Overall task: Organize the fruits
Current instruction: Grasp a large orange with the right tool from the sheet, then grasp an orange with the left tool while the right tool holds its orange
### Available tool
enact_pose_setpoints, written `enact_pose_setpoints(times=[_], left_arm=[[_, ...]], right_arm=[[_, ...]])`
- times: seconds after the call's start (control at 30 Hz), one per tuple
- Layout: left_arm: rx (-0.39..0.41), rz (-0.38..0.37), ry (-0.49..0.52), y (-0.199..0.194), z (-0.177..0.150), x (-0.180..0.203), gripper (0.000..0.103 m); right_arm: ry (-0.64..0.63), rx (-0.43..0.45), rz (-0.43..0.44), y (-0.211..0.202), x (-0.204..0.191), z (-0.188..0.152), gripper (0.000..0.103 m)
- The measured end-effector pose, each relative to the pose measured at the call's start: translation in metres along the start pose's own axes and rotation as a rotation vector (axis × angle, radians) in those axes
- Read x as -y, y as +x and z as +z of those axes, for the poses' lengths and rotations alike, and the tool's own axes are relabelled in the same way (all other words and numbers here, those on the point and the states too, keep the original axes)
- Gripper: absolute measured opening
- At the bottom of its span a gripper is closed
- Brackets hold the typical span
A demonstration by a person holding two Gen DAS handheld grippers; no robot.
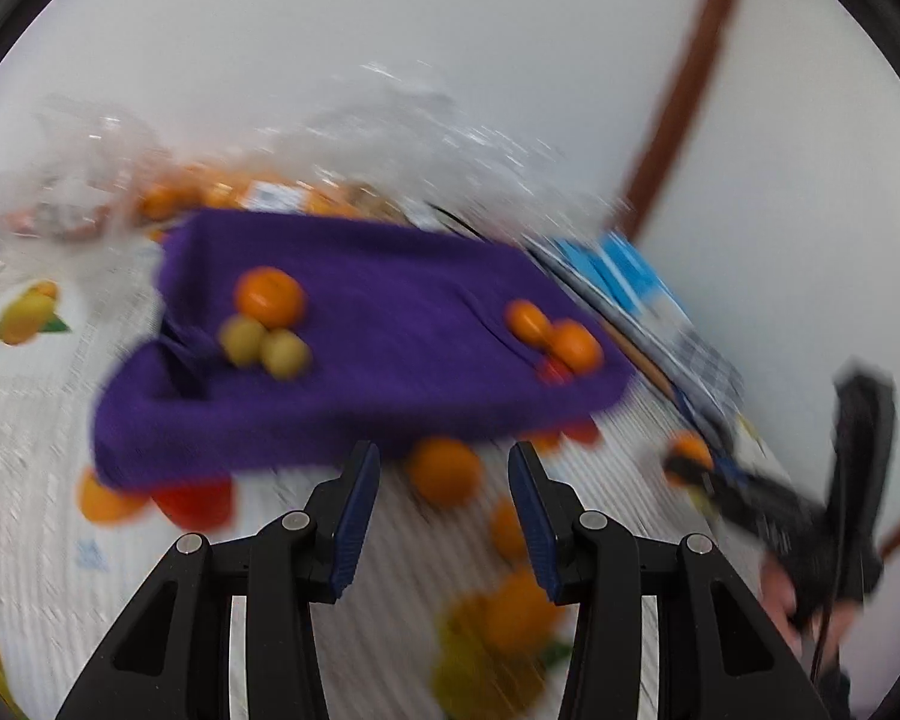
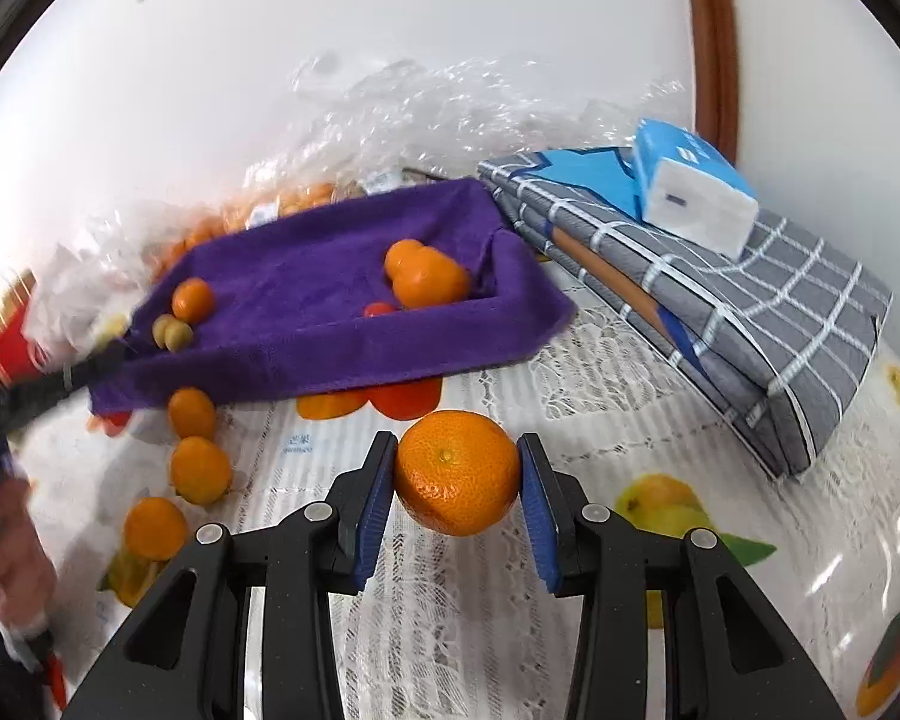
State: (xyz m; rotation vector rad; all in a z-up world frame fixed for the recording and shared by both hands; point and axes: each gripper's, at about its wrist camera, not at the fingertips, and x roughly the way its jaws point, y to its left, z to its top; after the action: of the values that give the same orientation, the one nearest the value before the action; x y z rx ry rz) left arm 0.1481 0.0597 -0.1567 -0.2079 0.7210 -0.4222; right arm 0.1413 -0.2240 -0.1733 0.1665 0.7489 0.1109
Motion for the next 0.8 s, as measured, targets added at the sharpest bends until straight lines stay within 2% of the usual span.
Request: enact_pose_setpoints(times=[0.13,0.2,0.3,0.33,0.37,0.47,0.53,0.73,0.8], left_arm=[[-0.063,-0.006,0.091,0.003,-0.024,0.022,0.043],[-0.076,0.000,0.135,0.005,-0.028,0.030,0.043],[-0.150,-0.022,0.168,0.017,-0.030,0.038,0.043],[-0.176,-0.015,0.168,0.021,-0.032,0.039,0.031],[-0.186,-0.024,0.166,0.023,-0.033,0.039,0.032],[-0.165,-0.029,0.164,0.017,-0.033,0.038,0.032],[-0.150,0.003,0.145,0.015,-0.033,0.034,0.032],[-0.065,0.092,-0.027,0.003,-0.027,0.002,0.032],[-0.047,0.122,-0.052,0.001,-0.026,-0.004,0.032]], right_arm=[[0.016,0.008,0.004,-0.004,0.003,0.000,0.040],[0.011,0.008,0.017,-0.004,0.001,-0.001,0.040],[0.013,0.005,0.031,-0.002,0.000,0.000,0.040],[0.014,0.003,0.030,-0.002,0.001,0.000,0.040],[0.016,0.001,0.029,-0.002,0.001,0.000,0.040],[0.021,0.002,0.027,-0.003,0.002,0.000,0.040],[0.028,0.003,0.027,-0.003,0.003,0.000,0.040],[0.038,0.001,0.024,-0.003,0.004,-0.001,0.040],[0.033,-0.001,0.026,-0.002,0.003,-0.001,0.040]])
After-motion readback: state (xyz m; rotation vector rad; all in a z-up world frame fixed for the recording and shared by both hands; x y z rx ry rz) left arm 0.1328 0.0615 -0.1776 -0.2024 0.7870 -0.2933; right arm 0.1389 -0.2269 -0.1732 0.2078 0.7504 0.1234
